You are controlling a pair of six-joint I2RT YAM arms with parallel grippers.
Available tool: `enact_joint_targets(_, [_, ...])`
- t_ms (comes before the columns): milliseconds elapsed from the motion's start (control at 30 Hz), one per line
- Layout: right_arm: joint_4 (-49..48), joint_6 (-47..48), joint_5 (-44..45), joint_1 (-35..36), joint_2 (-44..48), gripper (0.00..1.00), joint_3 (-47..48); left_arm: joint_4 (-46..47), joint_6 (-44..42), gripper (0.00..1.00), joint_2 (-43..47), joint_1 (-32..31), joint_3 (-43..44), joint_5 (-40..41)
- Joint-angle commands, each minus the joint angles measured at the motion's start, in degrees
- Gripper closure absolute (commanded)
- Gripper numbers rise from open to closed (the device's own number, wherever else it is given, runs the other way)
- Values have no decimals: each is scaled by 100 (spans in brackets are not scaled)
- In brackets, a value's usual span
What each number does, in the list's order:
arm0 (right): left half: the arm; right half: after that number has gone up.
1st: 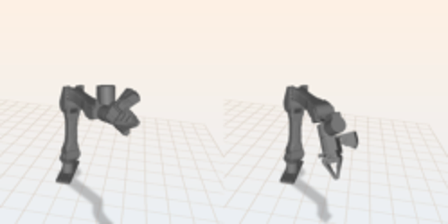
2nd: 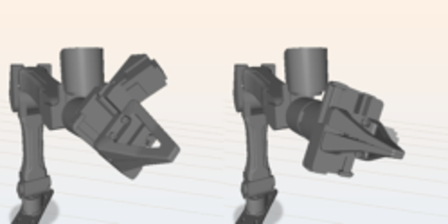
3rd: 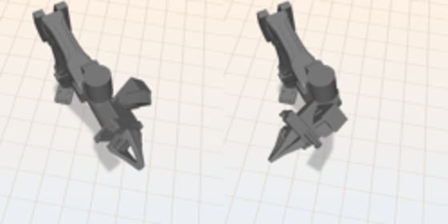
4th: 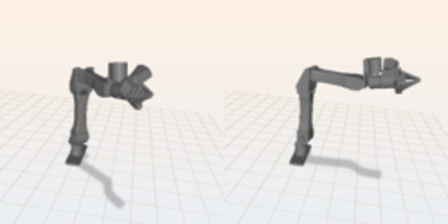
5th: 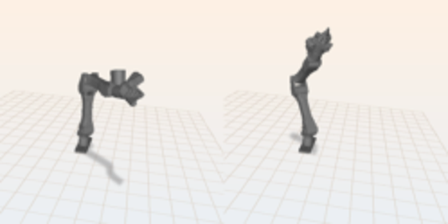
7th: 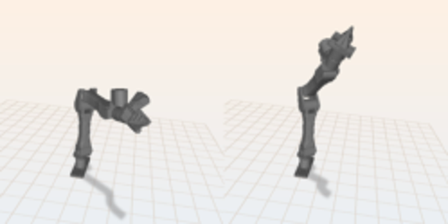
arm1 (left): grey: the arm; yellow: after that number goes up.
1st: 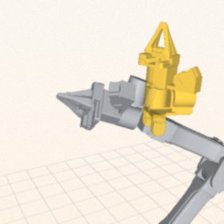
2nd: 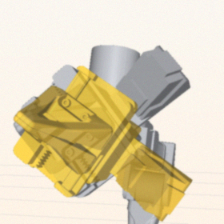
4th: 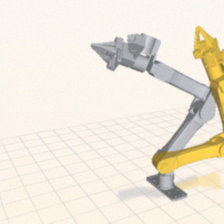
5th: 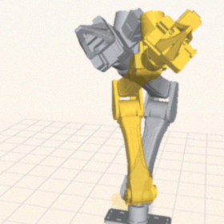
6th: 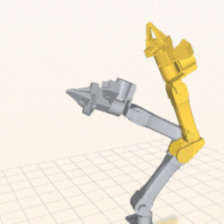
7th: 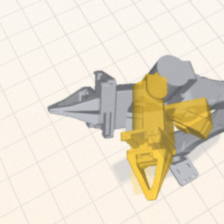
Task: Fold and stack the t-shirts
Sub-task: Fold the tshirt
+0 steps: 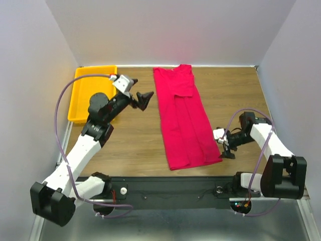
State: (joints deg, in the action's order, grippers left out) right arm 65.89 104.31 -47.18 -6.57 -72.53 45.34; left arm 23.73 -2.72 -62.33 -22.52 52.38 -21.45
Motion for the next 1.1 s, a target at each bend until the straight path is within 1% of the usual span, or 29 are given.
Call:
enact_joint_targets(0, [111, 531, 32, 540, 563, 10, -480, 18, -475, 1, 244, 64, -948, -926])
enact_joint_targets(67, [-110, 240, 156, 778, 775, 12, -684, -25, -519, 1, 622, -155, -1272, -932])
enact_joint_targets(100, [-163, 117, 182, 928, 871, 13, -763, -78, -606, 2, 738, -626, -1352, -792])
enact_joint_targets(200, [-129, 115, 192, 1113, 969, 16, -895, -464, -1107, 2, 1011, -1437, -1555, -282])
enact_joint_targets(233, [-85, 107, 183, 1157, 934, 16, -904, -718, -1203, 3, 1012, -1865, -1555, -63])
enact_joint_targets(300, [-129, -33, 279, 1394, 803, 18, -931, -930, -1318, 4, 994, -2280, -1555, 114])
enact_joint_targets(433, [-628, -446, 446, 1737, 486, 19, -922, -1151, -1293, 4, 1029, -2712, -1634, 431])
enact_joint_targets(600, [-893, -789, 560, 1992, 91, 21, -825, -1177, -1371, 4, 995, -3266, -1784, 713])
enact_joint_targets(667, [-972, -833, 595, 2071, 90, 21, -886, -1186, -1520, 4, 916, -3442, -1828, 835])
enact_joint_targets(767, [-1236, -1175, 727, 2474, 152, 21, -1080, -1230, -1766, 4, 696, -3758, -1854, 906])
enact_joint_targets(867, [-1403, -1360, 780, 2800, 126, 22, -1212, -1221, -1986, 4, 564, -3899, -1872, 932])
enact_joint_targets(967, [-1421, -1519, 833, 2959, 46, 26, -1238, -1221, -2144, 4, 476, -4119, -1915, 924])
enact_joint_targets(1067, [-1429, -1702, 894, 2960, 160, 29, -1169, -1195, -2302, 4, 353, -4269, -1986, 889])
